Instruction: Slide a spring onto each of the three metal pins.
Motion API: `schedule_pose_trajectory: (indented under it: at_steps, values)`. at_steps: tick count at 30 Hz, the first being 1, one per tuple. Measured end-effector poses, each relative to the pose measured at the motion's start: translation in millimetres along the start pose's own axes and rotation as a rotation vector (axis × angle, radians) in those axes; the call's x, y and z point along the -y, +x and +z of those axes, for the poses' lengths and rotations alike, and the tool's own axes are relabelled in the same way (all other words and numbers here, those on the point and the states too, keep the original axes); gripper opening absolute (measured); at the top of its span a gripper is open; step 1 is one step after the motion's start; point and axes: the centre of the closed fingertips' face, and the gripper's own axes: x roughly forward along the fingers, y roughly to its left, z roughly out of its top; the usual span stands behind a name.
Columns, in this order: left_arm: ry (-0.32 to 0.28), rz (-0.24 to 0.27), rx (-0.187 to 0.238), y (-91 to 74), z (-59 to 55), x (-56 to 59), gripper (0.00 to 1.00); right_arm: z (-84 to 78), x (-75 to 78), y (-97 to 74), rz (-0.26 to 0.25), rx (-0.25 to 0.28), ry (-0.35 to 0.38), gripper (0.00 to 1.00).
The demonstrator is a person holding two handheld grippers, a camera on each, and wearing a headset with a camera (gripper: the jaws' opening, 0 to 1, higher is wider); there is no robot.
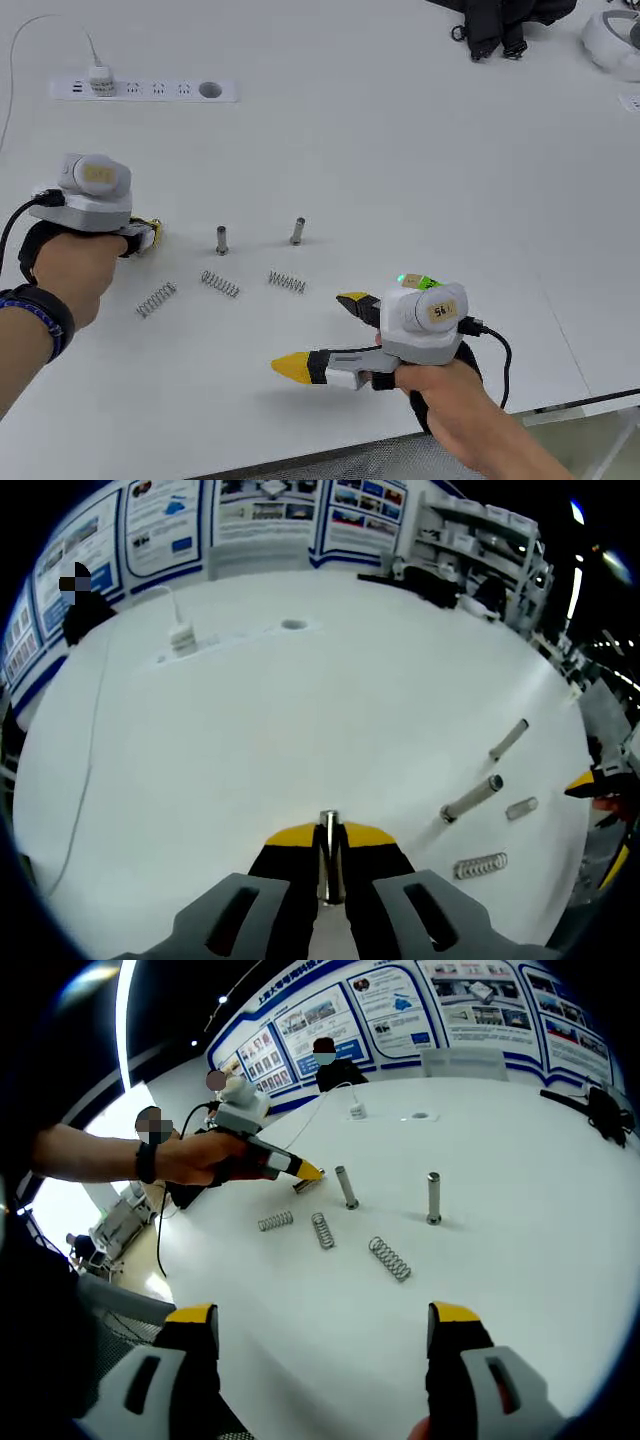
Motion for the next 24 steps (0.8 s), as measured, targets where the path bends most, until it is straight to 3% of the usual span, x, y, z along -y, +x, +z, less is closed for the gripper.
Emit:
schedule_pose_trajectory:
  at_steps: [9,24]
  values:
    - [-0.016,0.001,0.029,-12.1,6.2,-1.2,0.07,0.5,-2.4,1.3,0.006,-0.002,-0.006,0.87]
    - [-0.019,0.0,0.04,-25.2,4.6,-3.3,0.07,-0.5,-4.9,1.7,0.01,-0.001,-0.007,0.87]
